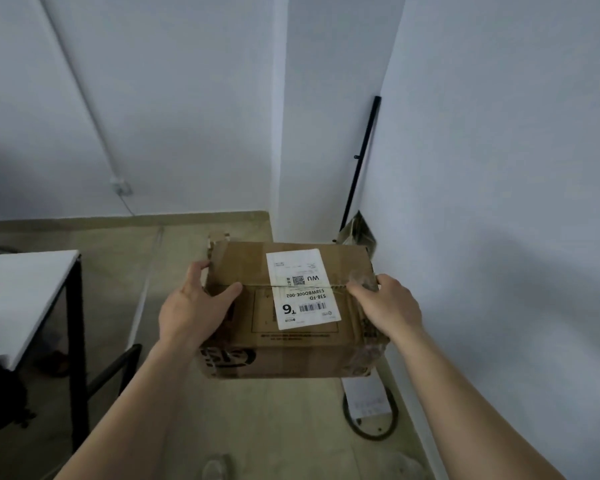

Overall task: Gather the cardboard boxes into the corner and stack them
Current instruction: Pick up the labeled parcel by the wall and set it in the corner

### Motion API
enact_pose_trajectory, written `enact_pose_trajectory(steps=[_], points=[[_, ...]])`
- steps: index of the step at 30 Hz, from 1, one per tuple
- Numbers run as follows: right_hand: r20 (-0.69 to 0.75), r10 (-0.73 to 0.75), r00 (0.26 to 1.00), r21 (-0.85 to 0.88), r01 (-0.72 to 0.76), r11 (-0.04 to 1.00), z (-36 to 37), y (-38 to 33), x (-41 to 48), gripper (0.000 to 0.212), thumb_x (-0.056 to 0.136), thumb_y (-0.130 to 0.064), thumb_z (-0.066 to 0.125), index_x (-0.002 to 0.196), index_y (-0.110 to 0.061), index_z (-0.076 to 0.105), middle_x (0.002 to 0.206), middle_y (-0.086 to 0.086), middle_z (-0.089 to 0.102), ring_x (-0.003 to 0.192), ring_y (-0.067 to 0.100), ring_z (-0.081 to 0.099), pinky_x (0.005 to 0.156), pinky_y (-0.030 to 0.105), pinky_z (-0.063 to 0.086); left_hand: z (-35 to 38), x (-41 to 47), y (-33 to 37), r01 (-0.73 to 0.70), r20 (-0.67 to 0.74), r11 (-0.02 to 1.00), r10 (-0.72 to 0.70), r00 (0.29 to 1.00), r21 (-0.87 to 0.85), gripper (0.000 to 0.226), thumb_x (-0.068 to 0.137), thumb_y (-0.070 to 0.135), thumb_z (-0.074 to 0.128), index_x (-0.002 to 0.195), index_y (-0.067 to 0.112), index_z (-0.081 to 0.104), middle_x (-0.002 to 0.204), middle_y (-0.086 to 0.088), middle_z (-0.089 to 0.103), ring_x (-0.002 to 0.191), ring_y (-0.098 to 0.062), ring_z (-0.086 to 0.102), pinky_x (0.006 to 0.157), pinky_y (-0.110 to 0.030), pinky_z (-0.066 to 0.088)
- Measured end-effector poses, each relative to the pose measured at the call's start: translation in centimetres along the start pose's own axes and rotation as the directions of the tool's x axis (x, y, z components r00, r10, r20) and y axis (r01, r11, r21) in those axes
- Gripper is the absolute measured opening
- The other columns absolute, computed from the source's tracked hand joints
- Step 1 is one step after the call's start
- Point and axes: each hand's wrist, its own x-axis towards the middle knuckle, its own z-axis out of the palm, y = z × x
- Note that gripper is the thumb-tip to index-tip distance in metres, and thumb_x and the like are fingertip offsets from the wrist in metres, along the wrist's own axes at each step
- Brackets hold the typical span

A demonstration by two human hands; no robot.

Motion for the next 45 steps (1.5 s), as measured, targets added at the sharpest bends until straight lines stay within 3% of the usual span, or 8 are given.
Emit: enact_pose_trajectory(steps=[6,14,18,22,31,36,41,45], points=[[-0.011,-0.005,1.000,-0.018,0.005,1.000,5.4,-9.2,8.6,0.036,0.094,-0.062,0.056,0.109,-0.030,0.066,0.099,-0.006,0.068,0.090,0.021,0.063,0.079,0.033,0.046,-2.9,13.4,-1.5,-0.009,0.016,1.000,0.009,1.000,0.011,0.071,0.091,0.065,0.063,0.151,0.037,0.036,0.105,-0.002,0.061,0.088,-0.027,0.064,0.069,-0.036,0.051],[0.000,0.031,1.000,-0.011,-0.031,0.999,10.5,-18.2,18.3,0.036,0.095,-0.060,0.057,0.105,-0.026,0.066,0.090,-0.007,0.069,0.081,0.015,0.065,0.068,0.029,0.044,-6.0,27.7,-1.9,-0.011,0.048,1.000,0.011,0.999,-0.004,0.069,0.092,0.062,0.063,0.150,0.037,0.036,0.101,-0.001,0.063,0.081,-0.023,0.062,0.059,-0.031,0.044],[0.009,0.040,0.999,-0.010,-0.039,0.999,12.5,-21.2,23.5,0.045,0.087,-0.067,0.055,0.098,-0.025,0.068,0.089,-0.007,0.073,0.082,0.017,0.070,0.079,0.034,0.057,-6.2,33.4,-1.8,0.005,0.047,1.000,-0.004,0.999,-0.029,0.067,0.093,0.058,0.064,0.151,0.035,0.038,0.086,0.006,0.059,0.072,-0.017,0.055,0.056,-0.030,0.038],[0.055,0.015,0.998,0.004,-0.015,1.000,14.1,-23.8,30.2,0.042,0.092,-0.064,0.056,0.104,-0.026,0.068,0.096,-0.006,0.072,0.086,0.017,0.068,0.067,0.029,0.047,-5.5,40.0,-1.0,0.017,0.022,1.000,-0.017,1.000,-0.014,0.068,0.094,0.058,0.064,0.151,0.034,0.037,0.081,0.009,0.059,0.071,-0.012,0.055,0.061,-0.032,0.044],[0.143,-0.031,0.989,0.098,0.017,0.995,17.7,-29.5,48.4,0.031,0.097,-0.054,0.062,0.107,-0.026,0.070,0.090,-0.014,0.067,0.074,0.002,0.056,0.061,0.024,0.038,-2.9,56.7,2.7,0.054,-0.022,0.990,-0.052,0.998,0.127,0.073,0.092,0.064,0.061,0.152,0.032,0.034,0.117,-0.006,0.067,0.100,-0.029,0.065,0.079,-0.041,0.053],[0.154,-0.035,0.987,0.111,0.018,0.994,19.2,-32.4,56.1,0.040,0.089,-0.060,0.064,0.110,-0.026,0.071,0.100,-0.009,0.073,0.090,0.015,0.068,0.072,0.030,0.049,-1.4,64.0,3.7,0.103,0.002,0.989,-0.104,0.995,0.104,0.074,0.092,0.059,0.065,0.152,0.030,0.033,0.121,-0.009,0.066,0.107,-0.032,0.065,0.078,-0.038,0.046],[0.212,0.002,0.977,0.089,-0.021,0.996,22.4,-33.6,60.8,0.027,0.092,-0.056,0.064,0.101,-0.031,0.069,0.100,-0.010,0.072,0.091,0.016,0.068,0.075,0.032,0.050,1.0,69.8,2.4,0.151,0.055,0.986,-0.155,0.986,0.072,0.074,0.092,0.057,0.066,0.153,0.031,0.032,0.127,-0.010,0.065,0.099,-0.029,0.062,0.082,-0.040,0.049],[0.269,0.072,0.960,0.096,-0.102,0.990,26.1,-33.7,63.7,0.029,0.090,-0.054,0.062,0.106,-0.031,0.071,0.102,-0.010,0.072,0.095,0.015,0.067,0.078,0.033,0.049,3.8,74.7,-0.3,0.228,0.162,0.973,-0.230,0.960,0.026,0.078,0.091,0.058,0.067,0.154,0.033,0.028,0.140,-0.013,0.060,0.115,-0.037,0.063,0.089,-0.045,0.053]])
